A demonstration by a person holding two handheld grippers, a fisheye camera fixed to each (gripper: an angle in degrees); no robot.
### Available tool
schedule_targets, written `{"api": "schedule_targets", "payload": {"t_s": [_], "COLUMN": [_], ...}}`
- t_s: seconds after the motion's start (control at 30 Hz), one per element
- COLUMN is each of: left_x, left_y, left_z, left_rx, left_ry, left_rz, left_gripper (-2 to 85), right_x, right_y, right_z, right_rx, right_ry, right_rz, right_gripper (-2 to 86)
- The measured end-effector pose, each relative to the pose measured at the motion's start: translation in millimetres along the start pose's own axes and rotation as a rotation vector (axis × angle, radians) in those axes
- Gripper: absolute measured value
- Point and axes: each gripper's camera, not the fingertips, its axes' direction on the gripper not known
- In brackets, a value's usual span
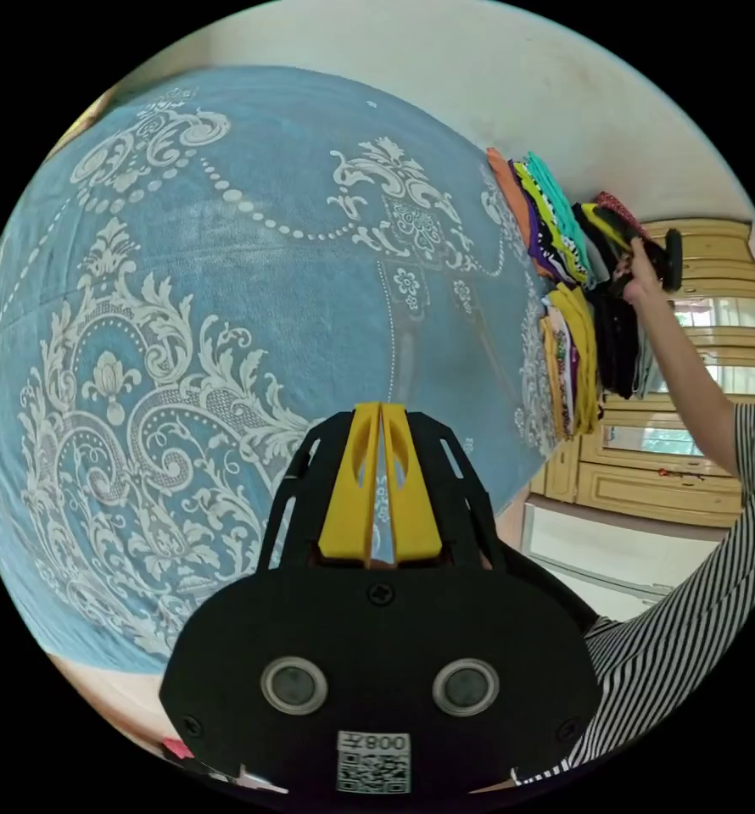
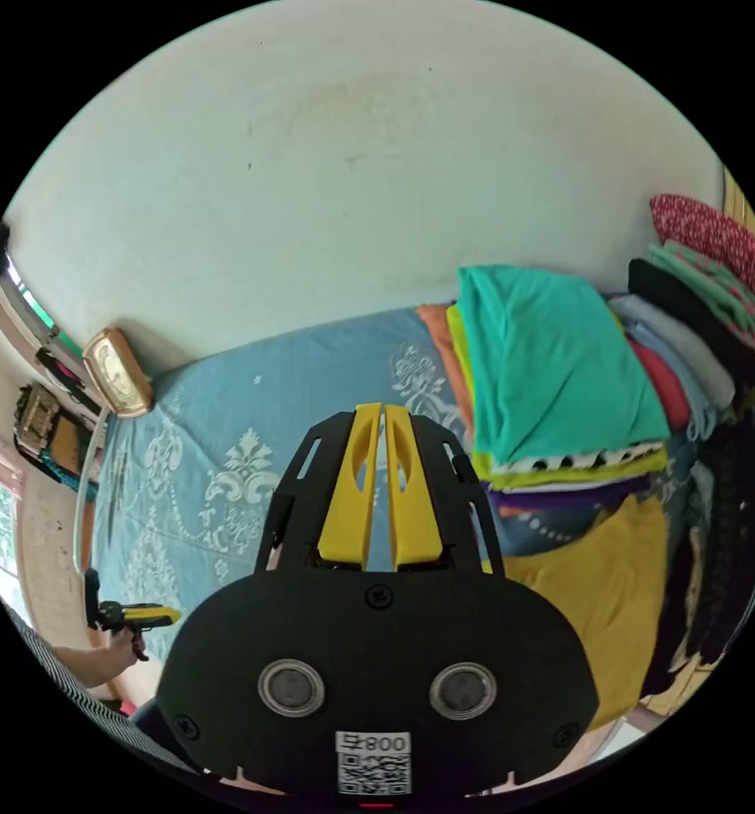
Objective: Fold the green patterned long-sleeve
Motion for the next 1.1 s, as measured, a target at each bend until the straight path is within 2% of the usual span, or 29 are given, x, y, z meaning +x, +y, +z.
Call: {"api": "schedule_targets", "payload": {"t_s": [0.17, 0.37, 0.63, 0.83, 1.0, 1.1], "left_x": [30.3, 49.3, 56.0, 60.3, 56.2, 56.0], "left_y": [-18.4, -24.3, -47.0, -61.2, -74.1, -81.0], "left_z": [54.6, 79.1, 90.7, 86.8, 72.5, 60.8], "left_rx": [-0.097, -0.037, -0.047, -0.032, -0.017, -0.01], "left_ry": [-0.157, -0.209, -0.194, -0.207, -0.189, -0.2], "left_rz": [0.068, 0.093, 0.071, 0.055, 0.049, 0.06], "left_gripper": [0.1, 0.1, 0.2, 0.2, 0.2, 0.2], "right_x": [17.5, 17.0, 10.7, 2.8, -8.2, -10.4], "right_y": [-111.3, -188.9, -238.1, -256.7, -259.8, -256.0], "right_z": [28.4, 84.1, 120.4, 127.8, 111.6, 83.2], "right_rx": [0.021, -0.046, -0.097, -0.121, -0.094, -0.04], "right_ry": [0.153, 0.246, 0.364, 0.379, 0.385, 0.321], "right_rz": [-0.022, -0.013, -0.017, -0.015, 0.0, 0.051], "right_gripper": [3.4, 5.7, 6.4, 6.5, 3.6, 2.1]}}
